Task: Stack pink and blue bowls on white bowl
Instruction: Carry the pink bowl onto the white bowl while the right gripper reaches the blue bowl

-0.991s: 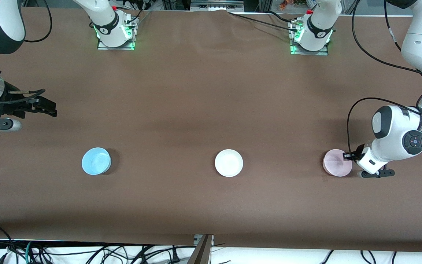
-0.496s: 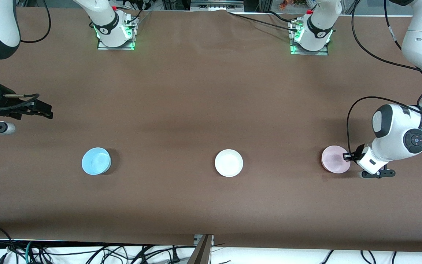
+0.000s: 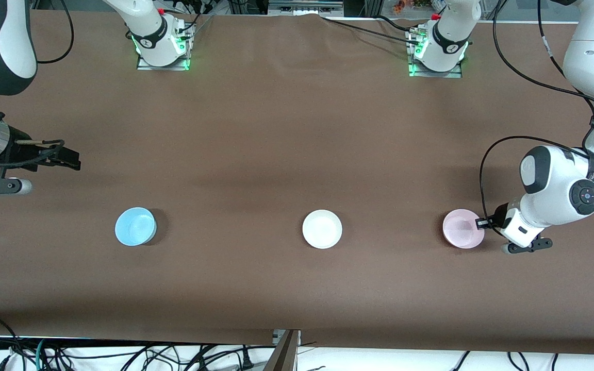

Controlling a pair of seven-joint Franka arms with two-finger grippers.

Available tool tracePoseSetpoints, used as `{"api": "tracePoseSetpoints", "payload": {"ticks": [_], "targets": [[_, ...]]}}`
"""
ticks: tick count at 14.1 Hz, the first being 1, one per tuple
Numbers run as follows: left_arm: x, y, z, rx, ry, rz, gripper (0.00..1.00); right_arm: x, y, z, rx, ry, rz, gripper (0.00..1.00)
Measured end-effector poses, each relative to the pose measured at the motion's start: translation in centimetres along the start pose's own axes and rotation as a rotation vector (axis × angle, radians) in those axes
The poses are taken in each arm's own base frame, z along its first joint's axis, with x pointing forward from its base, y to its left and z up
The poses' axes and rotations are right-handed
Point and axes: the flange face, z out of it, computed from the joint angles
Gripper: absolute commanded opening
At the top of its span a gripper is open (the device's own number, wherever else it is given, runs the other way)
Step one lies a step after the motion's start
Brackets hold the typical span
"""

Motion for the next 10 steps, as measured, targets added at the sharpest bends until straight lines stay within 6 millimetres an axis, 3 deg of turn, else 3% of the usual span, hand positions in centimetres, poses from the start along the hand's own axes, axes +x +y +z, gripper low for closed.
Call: {"api": "tracePoseSetpoints", "payload": {"ticks": [4,7,10], "targets": [[-1.4,7.5,-3.1,-0.067,0.024,-0.131,0.0,2.0,-0.6,3.2,-0.005,-0.005,-0.017,1.0],[-3.0,12.9,-4.4,-0.112,0.014,-0.216,0.0,4.6,-1.3,7.9,-0.013,0.005,-0.028,1.0],[-4.9,17.3,-4.3,-0.121,-0.003,-0.274,0.0,6.9,-1.4,12.1,-0.021,0.027,-0.029,1.0]]}}
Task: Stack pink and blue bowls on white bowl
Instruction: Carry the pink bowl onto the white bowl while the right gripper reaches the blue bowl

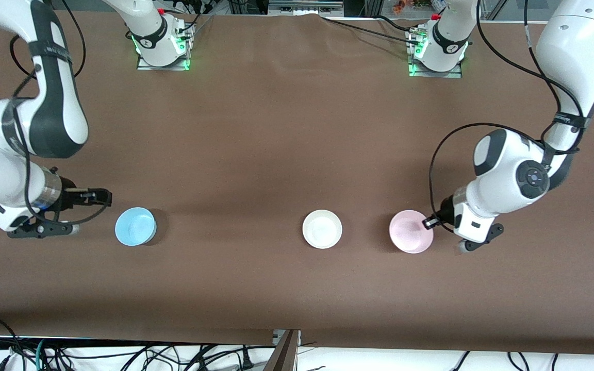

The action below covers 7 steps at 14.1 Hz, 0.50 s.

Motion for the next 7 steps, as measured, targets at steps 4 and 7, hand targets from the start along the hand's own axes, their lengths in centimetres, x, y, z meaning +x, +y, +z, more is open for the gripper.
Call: {"api": "tracePoseSetpoints", "payload": {"ticks": [4,7], "targets": [[-6.1,7.2,0.8,-0.01,-0.009,-0.077,0.0,2.4,0.8,5.0,-0.012,0.061,-0.002,1.0],[-10.2,11.8,1.4,-0.022,-0.012,-0.114,0.0,3.8,1.9,9.9,-0.019,0.088,-0.003,0.99]]}}
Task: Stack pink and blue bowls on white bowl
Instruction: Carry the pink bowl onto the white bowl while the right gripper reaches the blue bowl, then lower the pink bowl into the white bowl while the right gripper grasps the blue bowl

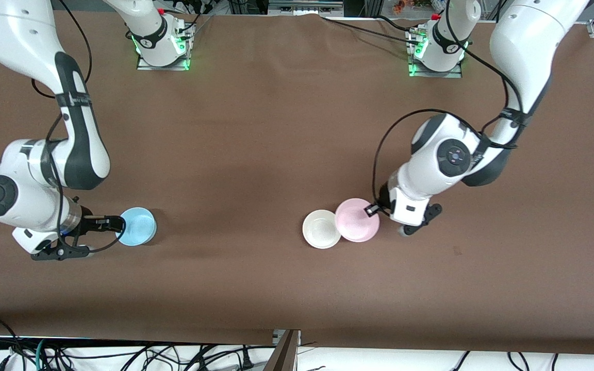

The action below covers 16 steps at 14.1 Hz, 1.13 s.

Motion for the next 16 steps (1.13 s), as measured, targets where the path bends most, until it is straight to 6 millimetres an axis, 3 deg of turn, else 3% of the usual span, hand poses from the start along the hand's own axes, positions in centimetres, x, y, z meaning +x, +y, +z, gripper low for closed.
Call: {"api": "tracePoseSetpoints", "payload": {"ticks": [3,6,9,12,16], "targets": [[-1.9,1.7,2.4,-0.018,0.025,-0.027,0.0,0.3,0.6,3.2,0.022,0.014,-0.008,0.98],[-3.6,2.6,5.5,-0.012,0.069,-0.053,0.0,0.5,0.5,4.3,0.044,0.023,-0.003,0.94],[-4.4,3.3,6.6,-0.02,0.087,-0.069,0.0,0.1,0.3,5.4,0.052,0.003,-0.005,0.91],[-3.8,3.2,6.7,-0.032,0.094,-0.086,0.0,-1.0,0.2,7.4,0.056,-0.039,-0.004,0.81],[-4.0,3.3,8.0,-0.04,0.087,-0.098,0.0,-1.7,0.2,8.4,0.059,-0.062,-0.003,0.58]]}}
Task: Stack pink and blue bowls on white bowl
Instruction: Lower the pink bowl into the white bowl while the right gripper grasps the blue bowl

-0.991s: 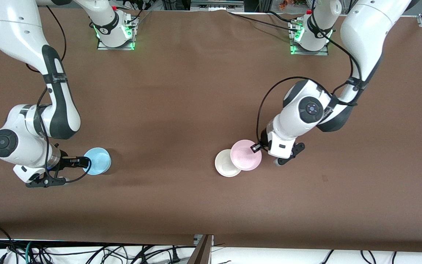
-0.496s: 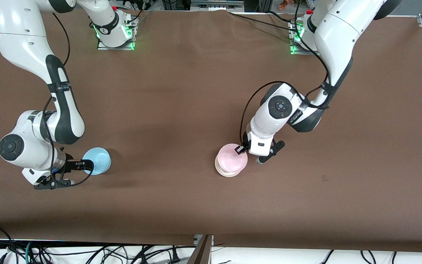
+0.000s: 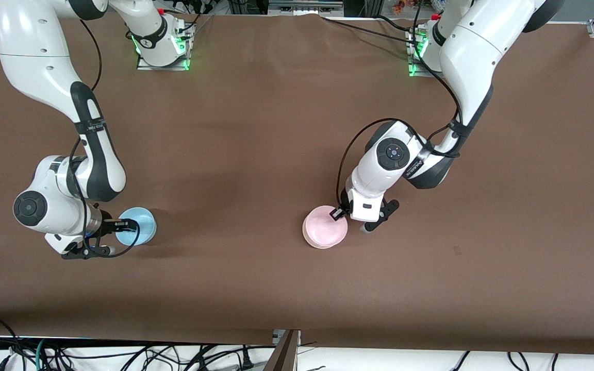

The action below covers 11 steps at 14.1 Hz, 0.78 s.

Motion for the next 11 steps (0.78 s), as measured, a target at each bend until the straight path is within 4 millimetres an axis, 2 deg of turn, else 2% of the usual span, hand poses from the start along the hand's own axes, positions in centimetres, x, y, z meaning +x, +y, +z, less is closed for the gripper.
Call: {"api": "tracePoseSetpoints", "payload": {"ticks": [3,5,8,9,11], "targets": [[-0.15,0.0,0.45,-0.001,-0.003,-0.001,0.0,-0.11,0.02,0.17,0.001,-0.004,0.001,0.4],[-0.36,0.13,0.6,-0.003,-0.005,0.002,0.03,-0.11,0.03,0.17,0.001,-0.004,0.001,0.23],[-0.42,0.21,0.78,-0.01,-0.003,0.002,0.24,-0.11,0.04,0.17,0.001,-0.004,0.001,0.01],[-0.38,0.21,0.81,-0.012,-0.002,0.002,0.32,-0.11,0.05,0.17,0.001,-0.004,0.002,0.0],[-0.32,0.24,0.78,-0.016,0.0,0.0,0.36,-0.06,-0.14,-0.46,0.01,0.002,0.004,0.0]]}}
